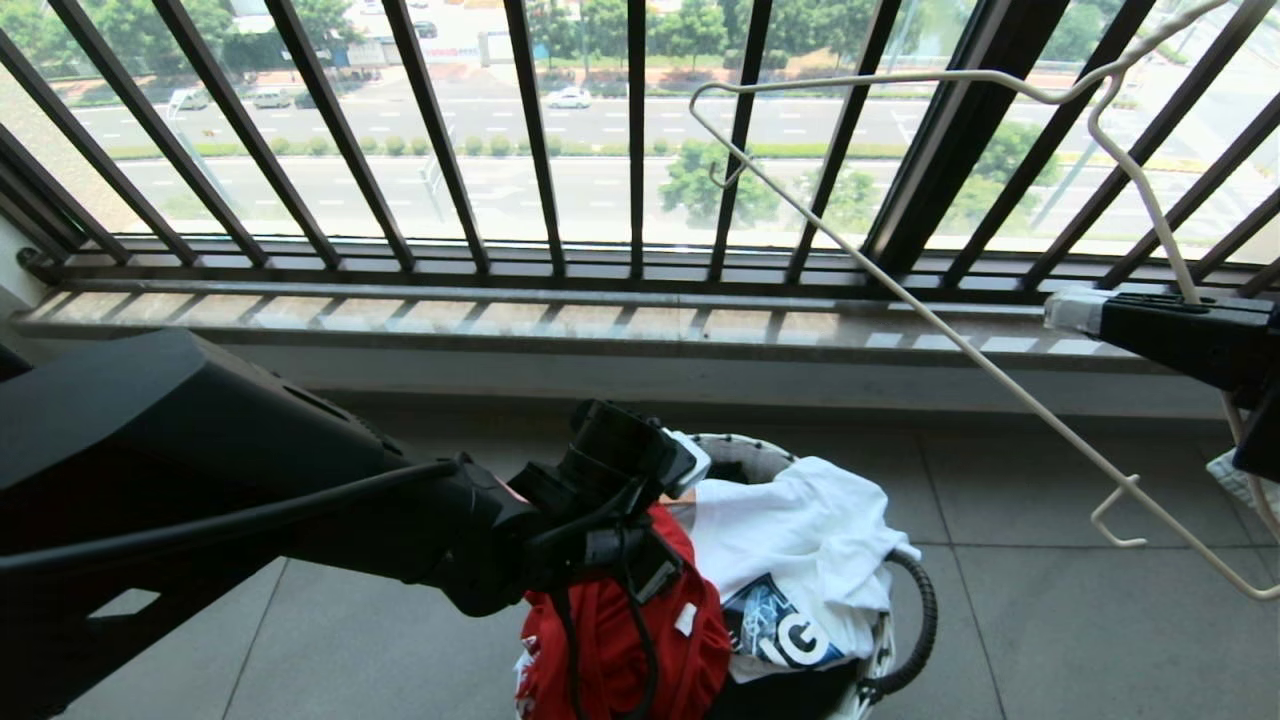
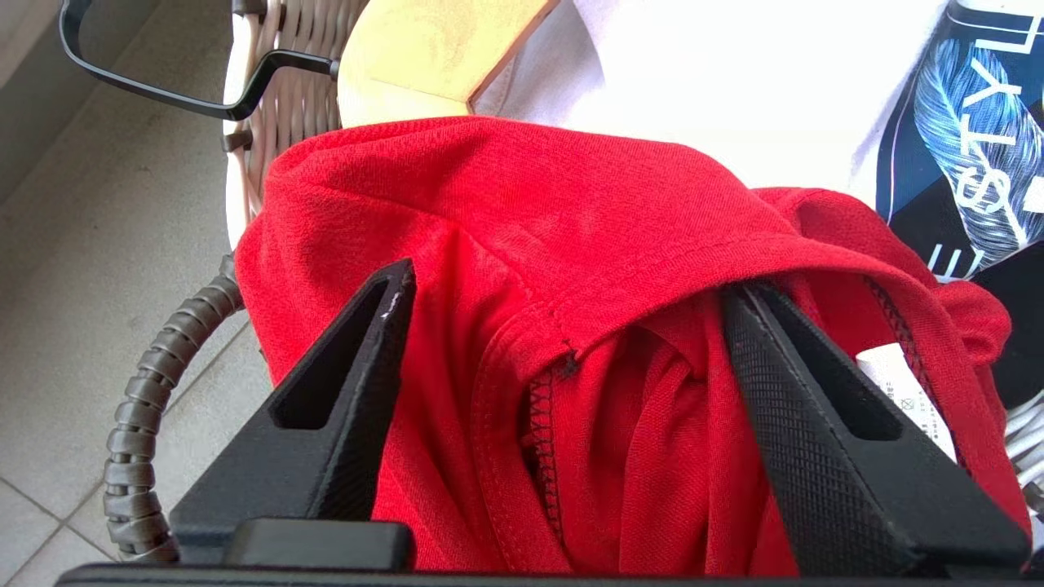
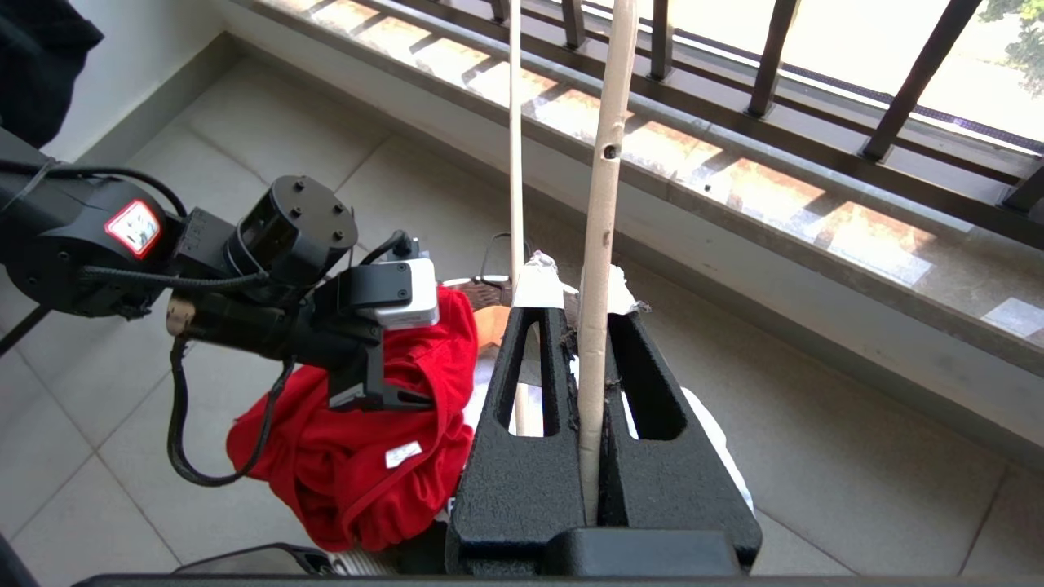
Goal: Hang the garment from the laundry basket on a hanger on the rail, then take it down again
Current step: Pick up clothes from the basket
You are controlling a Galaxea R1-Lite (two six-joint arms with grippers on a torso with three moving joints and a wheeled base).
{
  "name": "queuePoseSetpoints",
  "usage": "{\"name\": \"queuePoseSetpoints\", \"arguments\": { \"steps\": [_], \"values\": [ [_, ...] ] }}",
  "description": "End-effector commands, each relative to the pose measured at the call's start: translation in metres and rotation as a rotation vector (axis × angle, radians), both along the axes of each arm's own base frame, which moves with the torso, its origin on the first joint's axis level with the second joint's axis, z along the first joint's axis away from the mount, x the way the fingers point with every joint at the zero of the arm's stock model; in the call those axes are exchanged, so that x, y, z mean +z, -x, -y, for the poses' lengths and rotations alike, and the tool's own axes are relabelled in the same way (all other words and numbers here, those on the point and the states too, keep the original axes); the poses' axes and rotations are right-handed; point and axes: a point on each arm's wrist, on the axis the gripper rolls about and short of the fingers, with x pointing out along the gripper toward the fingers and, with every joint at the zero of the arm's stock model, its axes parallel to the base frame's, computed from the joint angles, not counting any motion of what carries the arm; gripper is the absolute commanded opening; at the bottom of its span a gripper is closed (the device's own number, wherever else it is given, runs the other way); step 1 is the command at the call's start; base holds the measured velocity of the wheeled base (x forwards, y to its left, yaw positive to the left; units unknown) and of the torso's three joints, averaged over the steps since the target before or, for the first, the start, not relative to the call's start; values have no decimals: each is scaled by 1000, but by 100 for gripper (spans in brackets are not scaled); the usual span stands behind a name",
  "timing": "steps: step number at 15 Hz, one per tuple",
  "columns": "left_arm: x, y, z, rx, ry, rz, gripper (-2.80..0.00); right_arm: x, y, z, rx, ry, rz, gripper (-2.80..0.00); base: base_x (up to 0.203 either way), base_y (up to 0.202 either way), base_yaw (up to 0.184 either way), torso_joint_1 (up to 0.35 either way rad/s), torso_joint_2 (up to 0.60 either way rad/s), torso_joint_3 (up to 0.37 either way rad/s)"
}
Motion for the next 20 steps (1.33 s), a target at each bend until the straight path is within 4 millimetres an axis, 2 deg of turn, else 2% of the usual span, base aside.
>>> {"name": "queuePoseSetpoints", "arguments": {
  "steps": [1,7,9,13,18,20],
  "values": [
    [1,0,-1,2,0,6,-280,0,0,0,2,0,2,-280,0,0,0,0,0,0],
    [3,-5,-4,26,-2,16,-280,0,0,0,2,0,1,-280,0,0,0,0,0,0],
    [10,-7,-8,37,14,29,-280,0,0,0,2,0,1,-280,0,0,0,0,0,0],
    [37,1,-15,53,57,80,-280,0,0,0,2,-1,3,-280,0,0,0,0,0,0],
    [84,19,-29,194,77,238,-280,1,0,0,1,-2,7,-280,0,0,0,0,0,0],
    [98,32,-22,273,79,301,-280,2,0,0,1,-5,13,-280,0,0,0,0,0,0]
  ]
}}
